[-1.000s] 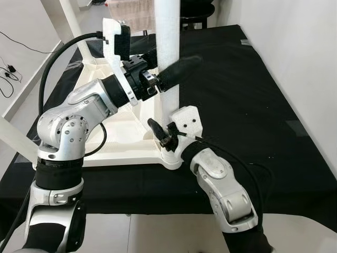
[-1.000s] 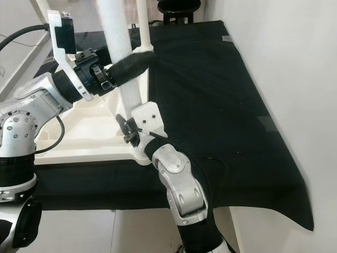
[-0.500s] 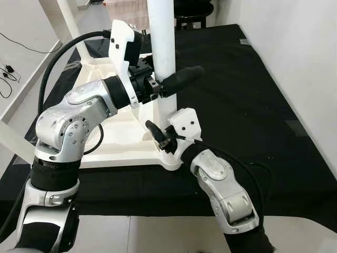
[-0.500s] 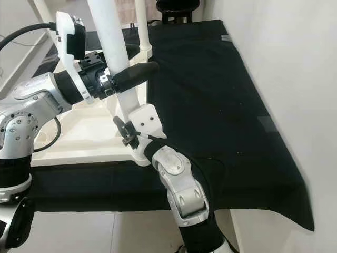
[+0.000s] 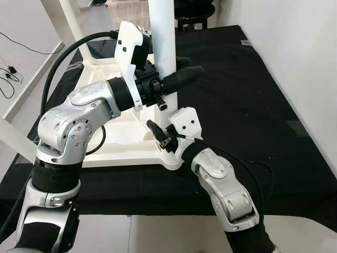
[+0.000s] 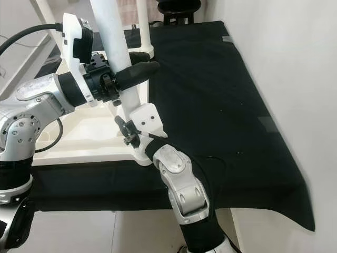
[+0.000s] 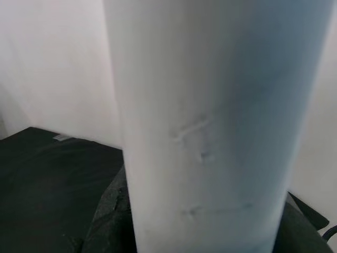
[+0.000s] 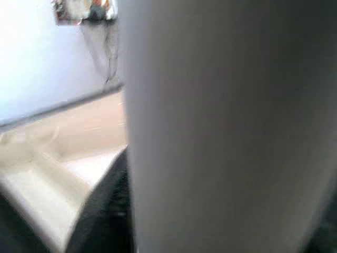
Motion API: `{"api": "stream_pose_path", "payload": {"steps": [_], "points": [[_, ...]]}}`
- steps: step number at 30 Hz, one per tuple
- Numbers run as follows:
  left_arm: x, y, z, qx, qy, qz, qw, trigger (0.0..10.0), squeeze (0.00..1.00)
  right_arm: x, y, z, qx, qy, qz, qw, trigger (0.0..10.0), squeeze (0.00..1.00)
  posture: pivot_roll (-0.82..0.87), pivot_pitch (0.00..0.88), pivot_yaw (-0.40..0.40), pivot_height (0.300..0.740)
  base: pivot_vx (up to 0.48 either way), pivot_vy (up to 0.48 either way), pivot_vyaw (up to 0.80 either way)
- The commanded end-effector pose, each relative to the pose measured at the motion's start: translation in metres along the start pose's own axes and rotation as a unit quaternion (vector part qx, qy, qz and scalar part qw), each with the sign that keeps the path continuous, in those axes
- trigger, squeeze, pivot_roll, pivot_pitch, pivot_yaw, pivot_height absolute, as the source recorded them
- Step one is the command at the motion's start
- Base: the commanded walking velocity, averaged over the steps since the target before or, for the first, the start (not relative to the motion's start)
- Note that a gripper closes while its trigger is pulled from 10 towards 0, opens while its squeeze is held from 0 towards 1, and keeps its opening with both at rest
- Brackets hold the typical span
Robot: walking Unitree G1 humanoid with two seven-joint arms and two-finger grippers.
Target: Building children table
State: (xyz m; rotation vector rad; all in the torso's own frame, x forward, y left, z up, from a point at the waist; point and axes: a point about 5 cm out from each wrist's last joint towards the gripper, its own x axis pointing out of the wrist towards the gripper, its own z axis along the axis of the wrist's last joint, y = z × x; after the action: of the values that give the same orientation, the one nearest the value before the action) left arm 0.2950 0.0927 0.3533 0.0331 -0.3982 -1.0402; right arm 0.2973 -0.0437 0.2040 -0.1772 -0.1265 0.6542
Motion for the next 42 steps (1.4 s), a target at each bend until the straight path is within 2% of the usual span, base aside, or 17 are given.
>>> {"api": "stream_pose_path", "payload": {"steps": [1, 5, 9, 12, 13, 18, 21, 22, 23, 24, 26, 31, 37, 38, 39, 40, 42], "points": [[-0.002, 0.005, -0.003, 0.008, 0.017, 0.026, 0.999, 0.0, 0.00, 0.004, 0.018, -0.017, 0.042, 0.043, 0.084, 0.995, 10.0, 1.00, -0.01, 0.172, 0.069, 0.740, 0.000, 0.000, 0.00], [-0.002, 0.004, -0.003, 0.007, 0.016, 0.026, 1.000, 0.0, 0.00, 0.006, 0.010, -0.011, 0.039, 0.032, 0.117, 0.992, 10.0, 1.00, -0.01, 0.169, 0.067, 0.740, 0.000, 0.000, 0.00], [-0.002, 0.003, -0.003, 0.005, 0.013, 0.027, 1.000, 0.0, 0.00, 0.008, -0.014, 0.004, 0.000, 0.023, 0.219, 0.975, 10.0, 1.00, -0.01, 0.166, 0.062, 0.740, 0.000, 0.000, 0.00], [-0.002, 0.003, -0.004, 0.004, 0.012, 0.028, 1.000, 0.0, 0.00, 0.010, -0.021, 0.007, -0.009, 0.026, 0.240, 0.970, 10.0, 1.00, -0.01, 0.161, 0.056, 0.740, 0.000, 0.000, 0.00], [-0.001, 0.003, -0.006, 0.001, 0.010, 0.028, 1.000, 0.0, 0.00, 0.015, -0.034, 0.010, -0.016, 0.034, 0.271, 0.962, 10.0, 0.00, -0.01, 0.159, 0.054, 0.740, 0.000, 0.000, 0.00], [0.000, 0.001, -0.007, -0.001, 0.009, 0.028, 1.000, 0.0, 0.00, 0.021, -0.042, 0.010, -0.013, 0.044, 0.288, 0.957, 10.0, 0.00, -0.01, 0.156, 0.053, 0.740, 0.000, 0.000, 0.00], [0.001, 0.000, -0.008, -0.003, 0.008, 0.027, 1.000, 0.0, 0.00, 0.031, -0.048, 0.010, -0.009, 0.054, 0.307, 0.950, 10.0, 0.00, -0.01, 0.157, 0.052, 0.740, 0.000, 0.000, 0.00], [0.001, -0.001, -0.007, -0.004, 0.008, 0.026, 1.000, 0.0, 0.00, 0.034, -0.048, 0.012, -0.005, 0.053, 0.319, 0.946, 9.0, 0.00, -0.01, 0.159, 0.052, 0.740, 0.000, 0.000, 0.00], [0.001, -0.001, -0.007, -0.004, 0.008, 0.026, 1.000, 0.0, 0.00, 0.034, -0.048, 0.012, -0.005, 0.053, 0.319, 0.946, 9.0, 0.00, -0.01, 0.159, 0.052, 0.740, 0.000, 0.000, 0.00], [0.001, -0.001, -0.007, -0.005, 0.007, 0.026, 1.000, 0.0, 0.00, 0.036, -0.048, 0.013, 0.001, 0.048, 0.329, 0.943, 0.0, 0.00, -0.01, 0.159, 0.052, 0.740, 0.000, 0.000, 0.00], [0.002, -0.001, -0.007, -0.006, 0.006, 0.025, 1.000, 0.0, 0.00, 0.040, -0.049, 0.015, 0.007, 0.036, 0.350, 0.936, 0.0, 0.00, -0.01, 0.164, 0.050, 0.740, 0.000, 0.000, 0.00], [0.003, -0.002, -0.008, -0.007, 0.006, 0.025, 1.000, 0.0, 0.00, 0.043, -0.050, 0.013, 0.004, 0.026, 0.374, 0.927, 0.0, 0.00, -0.01, 0.168, 0.048, 0.740, 0.000, 0.000, 0.00], [0.003, -0.002, -0.008, -0.010, 0.004, 0.025, 1.000, 0.0, 0.00, 0.043, -0.052, 0.010, 0.007, 0.019, 0.374, 0.927, 0.0, 0.00, -0.01, 0.169, 0.050, 0.740, 0.000, 0.000, 0.00], [0.003, -0.001, -0.009, -0.016, 0.003, 0.031, 0.999, 3.4, 1.00, 0.043, -0.053, 0.008, 0.006, 0.018, 0.365, 0.931, 0.0, 0.00, -0.01, 0.169, 0.050, 0.740, 0.000, 0.000, 0.00], [0.002, 0.000, -0.009, -0.020, 0.002, 0.035, 0.999, 3.4, 1.00, 0.043, -0.054, 0.007, 0.004, 0.018, 0.359, 0.933, 0.0, 0.00, -0.01, 0.169, 0.050, 0.740, 0.000, 0.000, 0.00], [0.002, 0.001, -0.010, -0.022, 0.002, 0.039, 0.999, 10.0, 1.00, 0.043, -0.055, 0.006, 0.003, 0.019, 0.348, 0.937, 0.0, 0.00, -0.02, 0.171, 0.053, 0.740, 0.000, 0.000, 0.00], [0.002, 0.002, -0.010, -0.022, 0.001, 0.041, 0.999, 10.0, 1.00, 0.043, -0.055, 0.005, 0.002, 0.018, 0.342, 0.940, 0.0, 0.00, -0.02, 0.171, 0.053, 0.740, 0.000, 0.000, 0.00]]}}
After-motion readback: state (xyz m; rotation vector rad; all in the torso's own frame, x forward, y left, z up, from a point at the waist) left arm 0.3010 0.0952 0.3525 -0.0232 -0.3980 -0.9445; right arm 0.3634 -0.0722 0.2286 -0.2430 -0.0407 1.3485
